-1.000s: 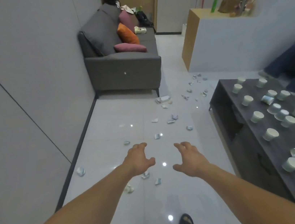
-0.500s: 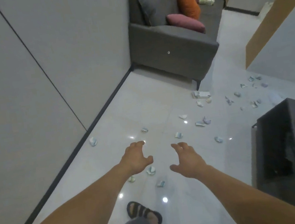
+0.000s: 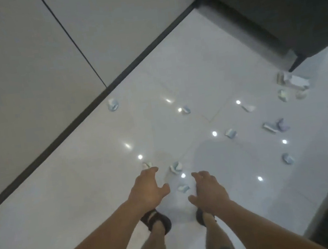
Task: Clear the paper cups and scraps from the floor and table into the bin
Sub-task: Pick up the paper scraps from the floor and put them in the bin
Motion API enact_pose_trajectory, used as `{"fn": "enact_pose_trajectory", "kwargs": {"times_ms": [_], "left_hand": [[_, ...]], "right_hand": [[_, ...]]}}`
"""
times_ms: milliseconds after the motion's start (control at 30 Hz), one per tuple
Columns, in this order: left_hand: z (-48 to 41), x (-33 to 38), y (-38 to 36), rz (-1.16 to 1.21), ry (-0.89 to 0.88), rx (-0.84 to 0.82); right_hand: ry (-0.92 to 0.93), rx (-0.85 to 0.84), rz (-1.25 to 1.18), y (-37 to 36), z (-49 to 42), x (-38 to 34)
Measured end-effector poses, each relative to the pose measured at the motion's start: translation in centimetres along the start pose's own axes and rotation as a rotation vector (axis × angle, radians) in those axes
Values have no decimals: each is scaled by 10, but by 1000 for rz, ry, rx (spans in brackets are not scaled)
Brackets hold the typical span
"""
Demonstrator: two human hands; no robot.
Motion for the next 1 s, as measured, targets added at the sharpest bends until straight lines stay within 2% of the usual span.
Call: {"fn": "enact_pose_trajectory", "kwargs": {"times_ms": [267,467,633,767,900,1000], "left_hand": [[-136,-106,-144,146,185,-15],[-226,-180,-254,179,183,-74],[-255,-226,-323,244,214,-70],[-266,-247,-342,273,230,-46],[-269,-256,-343,357,290,-12],[-267,-240,-331,457,243,16]], "right_hand": [[93,-183,187,-158,-151,67],[194,-219,369,-264,-243,103],[288,-211,426,-340,-284,105],[313,-122,477,-368,-301,109],[349,-130,304,-368,-294,103],[490,-71,176,-342,-270,73]]}}
Point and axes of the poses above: each hand's wrist, its own z-axis away from the middle knuckle, its own y-axis out of the back of the hand, x = y × z, the point moved 9 cm from there along -z, towards the middle knuckle, and after that the axes turned 4 degrees about z, right-handed, at the moved point
